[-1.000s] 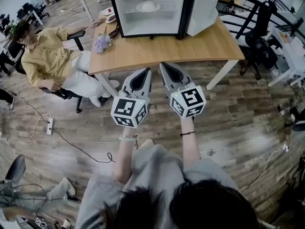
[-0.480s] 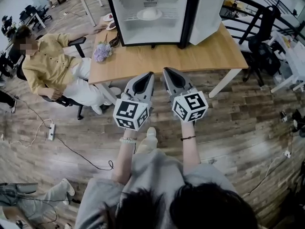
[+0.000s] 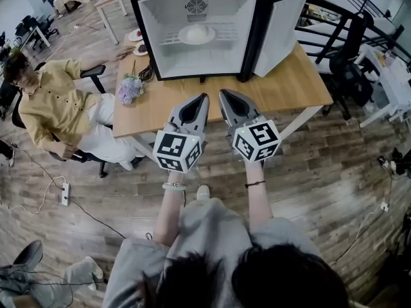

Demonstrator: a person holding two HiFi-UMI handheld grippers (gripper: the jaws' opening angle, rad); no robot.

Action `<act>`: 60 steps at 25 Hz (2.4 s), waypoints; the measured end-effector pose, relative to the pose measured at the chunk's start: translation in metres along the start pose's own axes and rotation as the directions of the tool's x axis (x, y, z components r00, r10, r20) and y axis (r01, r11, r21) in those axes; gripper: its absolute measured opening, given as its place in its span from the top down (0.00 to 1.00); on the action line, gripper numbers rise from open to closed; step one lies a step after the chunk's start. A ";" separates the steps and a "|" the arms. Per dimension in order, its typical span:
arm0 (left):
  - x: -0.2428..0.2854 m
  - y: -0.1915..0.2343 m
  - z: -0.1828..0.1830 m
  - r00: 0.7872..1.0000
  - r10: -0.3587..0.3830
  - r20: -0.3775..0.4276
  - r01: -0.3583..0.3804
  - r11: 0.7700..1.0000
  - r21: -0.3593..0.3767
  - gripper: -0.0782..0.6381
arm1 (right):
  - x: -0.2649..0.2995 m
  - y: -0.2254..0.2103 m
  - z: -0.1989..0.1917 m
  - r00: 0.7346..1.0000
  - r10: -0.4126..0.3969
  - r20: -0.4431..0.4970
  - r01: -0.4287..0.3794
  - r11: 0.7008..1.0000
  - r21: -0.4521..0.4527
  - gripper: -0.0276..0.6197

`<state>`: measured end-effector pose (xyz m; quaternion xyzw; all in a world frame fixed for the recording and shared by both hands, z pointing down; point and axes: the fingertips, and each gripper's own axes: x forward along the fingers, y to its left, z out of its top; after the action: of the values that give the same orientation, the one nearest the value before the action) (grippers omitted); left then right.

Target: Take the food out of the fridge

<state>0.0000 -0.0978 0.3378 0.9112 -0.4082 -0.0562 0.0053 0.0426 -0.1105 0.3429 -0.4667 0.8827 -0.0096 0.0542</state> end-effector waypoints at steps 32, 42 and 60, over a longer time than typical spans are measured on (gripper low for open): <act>0.069 0.104 -0.039 0.997 0.003 -0.071 -0.007 0.998 -0.059 0.88 | 0.109 -0.059 -0.048 0.995 0.003 -0.102 0.001 0.999 0.045 0.94; 0.113 0.134 -0.052 0.995 0.021 -0.096 -0.029 0.997 -0.077 0.88 | 0.151 -0.093 -0.061 0.992 0.074 -0.099 -0.055 0.983 0.176 0.94; 0.140 0.168 -0.066 0.991 0.061 -0.120 -0.072 0.994 -0.087 0.88 | 0.190 -0.133 -0.071 1.000 0.015 -0.010 -0.007 0.816 0.578 0.88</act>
<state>-0.0251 -0.3160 0.3990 0.8975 -0.4345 -0.0210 0.0726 0.0391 -0.3445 0.4058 -0.4231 0.8412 -0.2797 0.1873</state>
